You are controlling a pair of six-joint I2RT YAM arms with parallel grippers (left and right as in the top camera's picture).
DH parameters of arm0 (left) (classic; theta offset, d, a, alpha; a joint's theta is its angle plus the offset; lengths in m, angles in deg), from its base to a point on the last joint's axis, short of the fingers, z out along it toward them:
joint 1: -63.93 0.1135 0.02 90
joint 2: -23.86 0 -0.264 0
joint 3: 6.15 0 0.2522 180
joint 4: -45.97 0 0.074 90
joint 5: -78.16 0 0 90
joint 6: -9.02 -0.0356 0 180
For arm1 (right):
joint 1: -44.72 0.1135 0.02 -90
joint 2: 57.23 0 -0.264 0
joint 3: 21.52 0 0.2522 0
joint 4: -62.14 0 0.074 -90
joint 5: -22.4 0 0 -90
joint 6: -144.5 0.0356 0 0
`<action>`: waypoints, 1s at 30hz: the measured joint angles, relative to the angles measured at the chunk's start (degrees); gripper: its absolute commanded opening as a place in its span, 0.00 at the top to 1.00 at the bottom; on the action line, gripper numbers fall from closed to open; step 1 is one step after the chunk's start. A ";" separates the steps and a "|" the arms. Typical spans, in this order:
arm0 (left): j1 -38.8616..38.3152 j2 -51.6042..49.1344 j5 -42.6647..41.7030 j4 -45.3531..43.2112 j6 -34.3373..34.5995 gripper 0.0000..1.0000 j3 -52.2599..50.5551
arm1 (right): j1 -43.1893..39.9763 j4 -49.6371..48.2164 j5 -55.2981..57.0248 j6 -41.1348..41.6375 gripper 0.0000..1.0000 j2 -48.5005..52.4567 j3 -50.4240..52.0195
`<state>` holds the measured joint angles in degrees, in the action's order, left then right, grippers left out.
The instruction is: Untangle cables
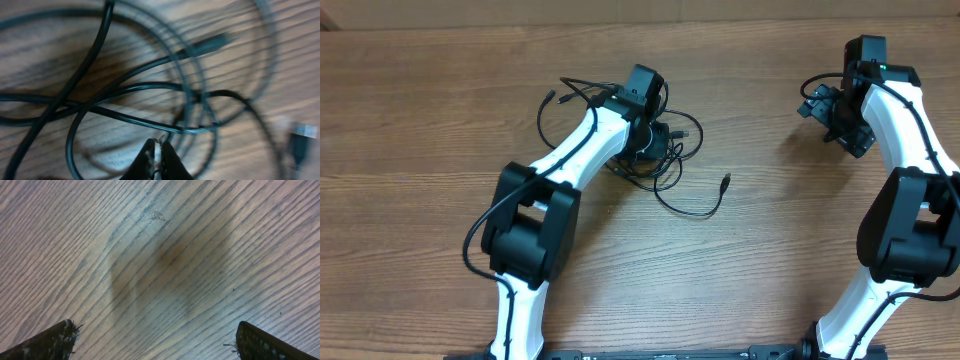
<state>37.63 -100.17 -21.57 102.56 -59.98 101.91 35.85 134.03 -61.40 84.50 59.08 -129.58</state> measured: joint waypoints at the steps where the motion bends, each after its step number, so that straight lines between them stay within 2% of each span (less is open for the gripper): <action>1: 0.02 -1.68 0.87 1.90 -0.02 0.80 -0.09 | 0.00 -0.04 0.00 0.00 0.00 0.00 0.00; 3: 0.04 -2.25 1.49 7.63 -0.72 0.81 -0.04 | 0.00 -0.07 0.00 -0.02 0.00 0.00 0.00; 4: 0.09 -2.25 1.86 11.54 -1.77 0.89 -0.09 | 0.00 -0.07 0.02 0.00 0.00 0.00 0.00; 5: 0.15 -2.25 3.10 16.04 -3.23 0.91 -0.07 | 0.00 -0.02 0.02 0.00 0.00 0.00 0.00; 6: 0.20 -2.29 4.68 19.93 -3.93 0.82 0.13 | 0.00 -0.07 0.02 -0.04 0.00 0.00 0.00; 7: 0.48 -2.29 6.91 26.95 -4.55 0.85 0.20 | 0.00 -0.04 0.00 -0.02 0.00 0.00 0.00; 9: 0.76 -2.32 8.96 33.55 -5.46 0.96 0.02 | 0.00 -0.04 0.02 0.00 0.00 0.00 0.00; 14: 2.29 -2.36 10.91 41.48 -8.13 0.95 0.87 | 0.00 -0.04 0.00 -0.02 0.00 0.00 0.00; 15: 2.84 -2.43 10.95 42.29 -8.15 0.83 2.58 | 0.00 -0.02 0.00 0.00 0.00 0.00 0.00; 18: 3.89 -2.38 10.73 42.16 -8.98 0.55 10.49 | 0.00 -0.04 0.00 -0.02 0.00 0.00 0.00; 19: 3.96 -2.36 10.58 41.46 -9.22 0.43 12.35 | 0.00 -0.04 0.00 0.00 0.00 0.00 0.00; 22: 3.93 -2.29 10.38 36.70 -9.11 0.55 15.04 | 0.00 -0.04 0.00 -0.02 0.00 0.00 0.00; 23: 3.91 -2.29 10.36 35.36 -9.14 0.75 15.23 | 0.00 -0.07 0.02 0.00 0.00 0.00 0.00; 24: 3.91 -2.29 10.21 32.24 -8.96 0.90 15.26 | 0.00 -0.07 0.00 -0.04 0.00 0.00 0.00; 25: 3.91 -2.29 10.16 31.43 -8.26 0.96 15.26 | 0.00 -0.04 0.02 0.00 0.00 0.00 0.00; 26: 3.91 -2.29 10.19 28.30 -7.56 0.96 15.17 | 0.00 -0.09 0.00 -0.02 0.00 0.00 0.00; 28: 3.91 -2.16 9.62 24.63 -6.82 0.89 13.64 | 0.00 -0.04 0.00 -0.02 0.00 0.00 0.00; 29: 3.91 -2.16 8.66 22.60 -6.38 0.68 12.31 | 0.00 -0.04 0.00 -0.02 0.00 0.00 0.00; 30: 3.91 -2.14 7.21 21.07 -6.14 0.66 10.91 | 0.00 -0.02 0.00 -0.04 0.00 0.00 0.00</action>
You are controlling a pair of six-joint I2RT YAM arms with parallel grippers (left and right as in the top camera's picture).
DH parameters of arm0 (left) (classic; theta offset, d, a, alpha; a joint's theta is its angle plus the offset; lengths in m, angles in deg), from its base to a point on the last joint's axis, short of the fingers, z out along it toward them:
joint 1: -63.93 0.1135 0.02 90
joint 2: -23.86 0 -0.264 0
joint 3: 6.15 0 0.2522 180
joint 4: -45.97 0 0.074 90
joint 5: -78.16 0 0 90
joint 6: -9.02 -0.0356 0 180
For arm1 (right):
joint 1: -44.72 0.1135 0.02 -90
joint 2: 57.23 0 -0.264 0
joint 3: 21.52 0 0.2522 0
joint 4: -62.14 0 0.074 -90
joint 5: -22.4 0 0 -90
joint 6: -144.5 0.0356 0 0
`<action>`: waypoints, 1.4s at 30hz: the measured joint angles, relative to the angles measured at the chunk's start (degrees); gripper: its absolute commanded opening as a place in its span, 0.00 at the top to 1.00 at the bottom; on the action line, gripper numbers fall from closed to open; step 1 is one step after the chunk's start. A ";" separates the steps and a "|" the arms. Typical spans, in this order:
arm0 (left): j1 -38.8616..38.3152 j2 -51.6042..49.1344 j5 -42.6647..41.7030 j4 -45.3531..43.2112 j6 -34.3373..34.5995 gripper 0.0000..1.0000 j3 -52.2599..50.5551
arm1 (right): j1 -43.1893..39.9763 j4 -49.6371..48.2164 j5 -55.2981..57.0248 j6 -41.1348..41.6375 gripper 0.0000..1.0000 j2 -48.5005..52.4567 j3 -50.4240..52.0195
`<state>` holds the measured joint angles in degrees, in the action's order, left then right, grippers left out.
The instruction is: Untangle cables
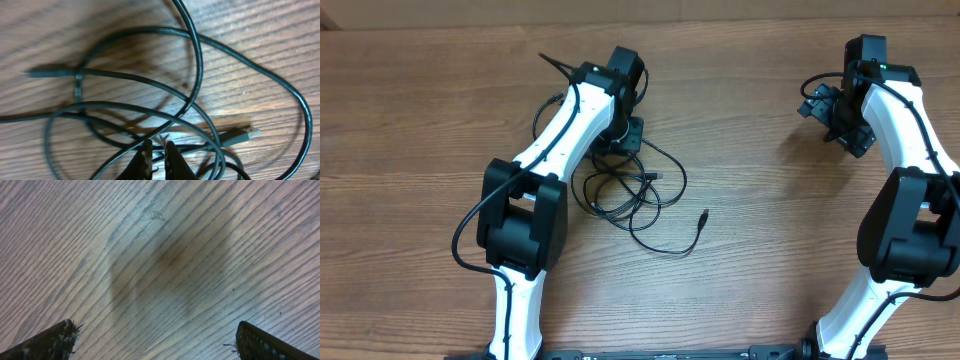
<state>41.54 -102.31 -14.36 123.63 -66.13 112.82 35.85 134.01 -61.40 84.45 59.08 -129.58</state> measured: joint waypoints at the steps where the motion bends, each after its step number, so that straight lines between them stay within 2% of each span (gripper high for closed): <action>1: -0.02 0.00 -0.48 -0.52 -0.13 0.66 -0.59 | 0.00 -0.02 0.02 0.04 0.00 0.00 0.00; 5: -0.52 0.00 -2.23 -5.33 0.26 0.64 -2.27 | 0.00 0.00 0.00 0.02 0.00 0.00 0.00; 7: -1.68 0.07 -2.51 -9.88 0.26 0.69 -3.48 | 0.00 -0.02 0.02 0.04 0.00 0.00 0.00; 8: -2.14 0.07 -2.64 -12.41 0.28 0.92 -4.31 | 0.00 -0.04 0.00 0.02 0.00 0.00 0.00; 9: -2.84 0.07 -2.64 -15.87 0.42 0.96 -5.99 | 0.00 0.00 0.00 0.02 0.00 0.00 0.00; 11: -3.52 0.04 -2.67 -14.67 0.74 0.94 -7.93 | 0.00 -0.07 0.00 0.00 0.00 0.00 0.00; 13: -3.85 0.04 -2.82 -9.77 0.85 0.88 -7.34 | 0.00 -0.02 -0.02 0.02 0.00 0.00 0.00; 15: -3.76 0.04 -2.82 -5.92 1.09 0.78 -5.35 | 0.00 -0.07 0.02 0.04 0.00 0.00 0.00; 19: -3.74 0.04 -1.03 -5.70 1.27 0.67 -4.28 | 0.00 0.00 0.00 0.00 0.00 0.00 0.00; 25: -3.74 0.04 5.16 -6.86 2.21 0.66 -4.35 | 0.00 -0.04 0.00 0.04 0.00 0.00 0.00; 28: -3.78 0.07 6.23 -11.96 2.43 0.72 -5.60 | 0.00 -0.04 0.02 0.02 0.00 0.00 0.00; 31: -3.78 0.07 6.51 -11.96 2.62 0.73 -8.85 | 0.00 -0.04 0.00 0.04 0.00 0.00 0.00; 33: -3.78 0.07 7.39 -11.82 2.60 0.82 -8.98 | -0.02 -0.02 0.00 0.04 0.00 0.00 0.00; 40: -3.78 0.07 8.41 -12.00 2.78 0.78 -9.35 | 0.00 -0.02 0.00 0.02 0.00 0.00 0.00; 42: -3.78 0.04 8.57 -12.59 2.78 0.74 -10.21 | 0.00 -0.02 0.00 0.04 0.00 0.00 0.00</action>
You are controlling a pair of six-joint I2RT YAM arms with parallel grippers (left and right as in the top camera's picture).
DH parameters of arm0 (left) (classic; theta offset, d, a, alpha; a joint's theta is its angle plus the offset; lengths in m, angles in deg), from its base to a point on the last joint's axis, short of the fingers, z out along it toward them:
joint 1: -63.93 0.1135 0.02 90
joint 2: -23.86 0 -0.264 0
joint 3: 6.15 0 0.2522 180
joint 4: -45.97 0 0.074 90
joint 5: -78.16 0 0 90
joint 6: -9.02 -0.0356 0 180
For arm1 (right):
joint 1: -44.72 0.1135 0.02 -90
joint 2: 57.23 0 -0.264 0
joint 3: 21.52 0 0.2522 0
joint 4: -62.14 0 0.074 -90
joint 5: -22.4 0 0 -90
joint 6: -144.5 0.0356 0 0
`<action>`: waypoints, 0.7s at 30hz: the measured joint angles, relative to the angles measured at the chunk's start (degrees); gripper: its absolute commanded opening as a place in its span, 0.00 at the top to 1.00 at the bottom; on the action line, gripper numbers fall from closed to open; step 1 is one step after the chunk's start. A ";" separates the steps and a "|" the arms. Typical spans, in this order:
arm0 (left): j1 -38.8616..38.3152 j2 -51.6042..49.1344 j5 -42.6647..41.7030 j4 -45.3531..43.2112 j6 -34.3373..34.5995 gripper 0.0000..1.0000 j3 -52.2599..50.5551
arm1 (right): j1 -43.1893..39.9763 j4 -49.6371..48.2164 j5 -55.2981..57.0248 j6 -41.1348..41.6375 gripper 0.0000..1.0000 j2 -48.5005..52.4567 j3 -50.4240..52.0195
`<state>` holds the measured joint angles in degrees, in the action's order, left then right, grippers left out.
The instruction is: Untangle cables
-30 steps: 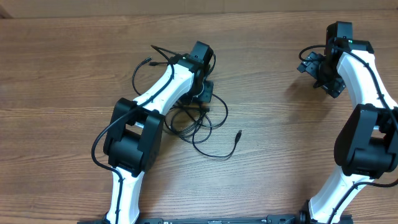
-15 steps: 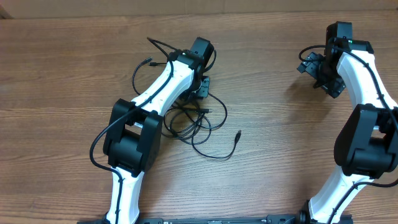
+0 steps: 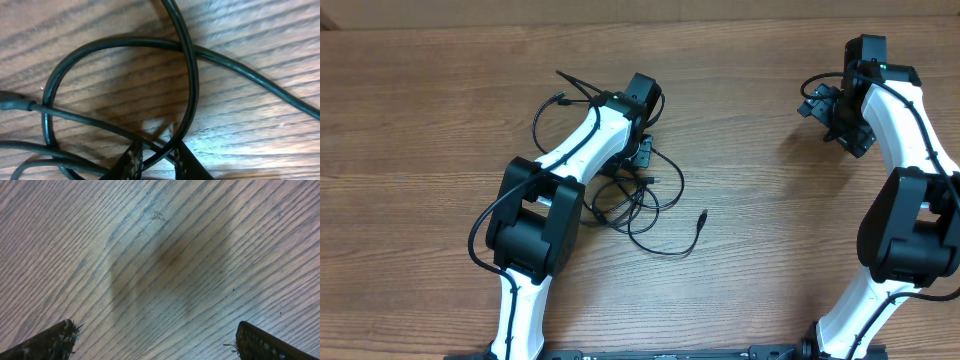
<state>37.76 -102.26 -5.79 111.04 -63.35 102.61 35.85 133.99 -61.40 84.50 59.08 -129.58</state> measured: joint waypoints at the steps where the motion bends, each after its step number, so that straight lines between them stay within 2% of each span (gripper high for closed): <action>1: 0.00 0.02 0.07 -0.31 0.02 0.71 -0.57 | 0.00 0.00 0.00 0.00 0.00 0.00 0.00; 8: -0.11 0.87 0.87 -6.95 -0.31 0.72 -3.04 | 0.00 0.02 0.00 -0.04 0.00 0.00 0.00; 10: -0.11 0.85 0.85 -9.57 -1.25 0.96 -3.58 | 0.00 0.00 0.00 -0.02 0.00 0.00 0.00; 13: -0.11 0.85 0.87 -8.68 -2.23 0.96 -3.56 | 0.00 0.02 0.02 -0.02 0.00 0.00 0.00; 17: -0.11 2.36 0.79 -2.25 -2.80 0.96 -0.70 | 0.00 -0.02 0.00 0.02 0.00 0.00 0.00; 20: -0.11 11.54 0.20 -1.42 -2.82 0.96 1.55 | 0.00 -0.02 0.00 0.00 0.00 0.00 0.00; 21: -0.11 17.55 0.13 -1.44 -2.82 0.96 2.89 | 0.00 -0.02 0.00 0.00 0.00 0.00 0.00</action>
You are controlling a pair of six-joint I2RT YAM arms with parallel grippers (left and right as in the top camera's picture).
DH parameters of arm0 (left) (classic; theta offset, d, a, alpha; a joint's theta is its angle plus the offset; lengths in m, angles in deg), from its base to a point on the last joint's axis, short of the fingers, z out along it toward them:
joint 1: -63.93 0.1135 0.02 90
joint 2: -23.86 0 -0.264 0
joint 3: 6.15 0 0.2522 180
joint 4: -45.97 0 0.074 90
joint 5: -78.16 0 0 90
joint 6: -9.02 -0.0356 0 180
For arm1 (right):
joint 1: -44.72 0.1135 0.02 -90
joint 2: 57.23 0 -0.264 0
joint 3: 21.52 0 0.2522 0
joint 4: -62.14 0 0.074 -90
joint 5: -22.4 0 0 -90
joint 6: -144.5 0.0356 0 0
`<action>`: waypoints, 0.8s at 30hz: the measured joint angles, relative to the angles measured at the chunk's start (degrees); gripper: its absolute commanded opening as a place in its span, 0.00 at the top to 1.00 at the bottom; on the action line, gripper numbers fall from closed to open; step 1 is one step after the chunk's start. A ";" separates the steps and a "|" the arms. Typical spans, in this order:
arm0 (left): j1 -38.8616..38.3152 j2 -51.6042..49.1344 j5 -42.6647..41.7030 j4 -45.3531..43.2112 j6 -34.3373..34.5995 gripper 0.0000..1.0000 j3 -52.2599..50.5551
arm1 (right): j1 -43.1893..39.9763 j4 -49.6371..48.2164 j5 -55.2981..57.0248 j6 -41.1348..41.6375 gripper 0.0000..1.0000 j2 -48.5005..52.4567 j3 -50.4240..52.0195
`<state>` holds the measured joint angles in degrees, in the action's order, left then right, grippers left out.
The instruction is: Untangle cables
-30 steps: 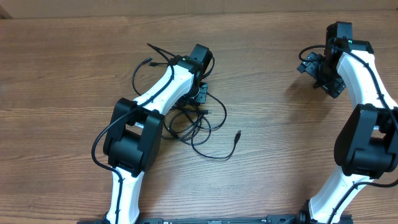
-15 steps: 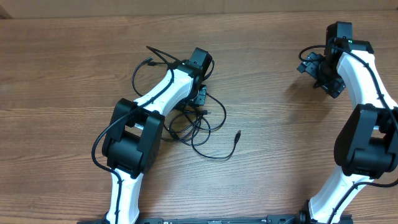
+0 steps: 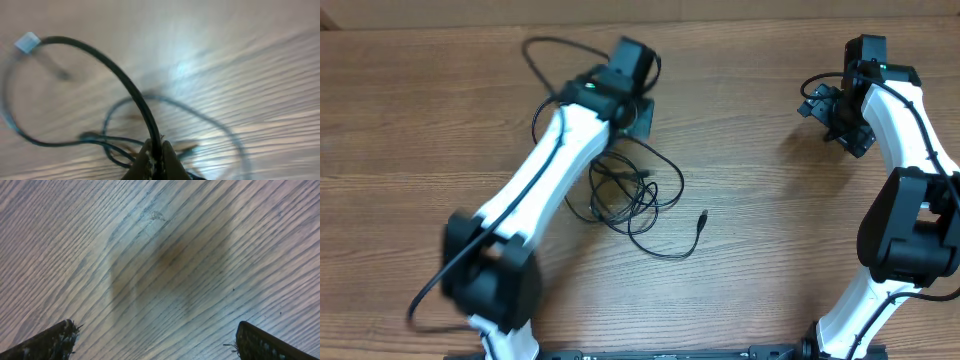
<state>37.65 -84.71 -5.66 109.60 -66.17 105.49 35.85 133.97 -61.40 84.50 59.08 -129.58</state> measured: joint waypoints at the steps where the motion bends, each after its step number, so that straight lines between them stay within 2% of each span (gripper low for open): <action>1: 0.00 3.63 -0.09 -0.09 0.00 0.96 0.44 | 0.00 -0.02 0.02 0.00 0.00 0.00 0.00; 3: 0.00 10.80 -0.13 0.09 0.00 0.96 0.55 | 0.00 0.04 0.02 0.00 0.00 0.00 0.00; 7: 0.00 17.22 -0.15 0.24 0.02 0.96 0.55 | 0.00 0.00 0.02 0.00 0.00 0.00 0.00; 12: 0.00 24.11 -1.36 -5.16 0.02 0.96 0.52 | 0.00 0.00 0.00 -0.02 0.00 0.00 0.00; 17: 0.00 31.36 -1.62 -3.54 0.00 0.96 0.57 | 0.00 0.00 0.00 0.00 0.00 0.00 0.00; 21: 0.00 31.91 4.00 1.03 0.04 0.96 0.59 | 0.00 0.00 0.00 -0.02 0.00 0.00 0.00; 24: 0.00 31.80 12.11 5.70 1.60 0.96 0.59 | 0.00 -0.17 -0.07 -0.02 0.00 0.00 0.00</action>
<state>37.65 -52.91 6.45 115.31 -64.57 106.08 35.85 133.79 -61.47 84.48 59.08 -129.58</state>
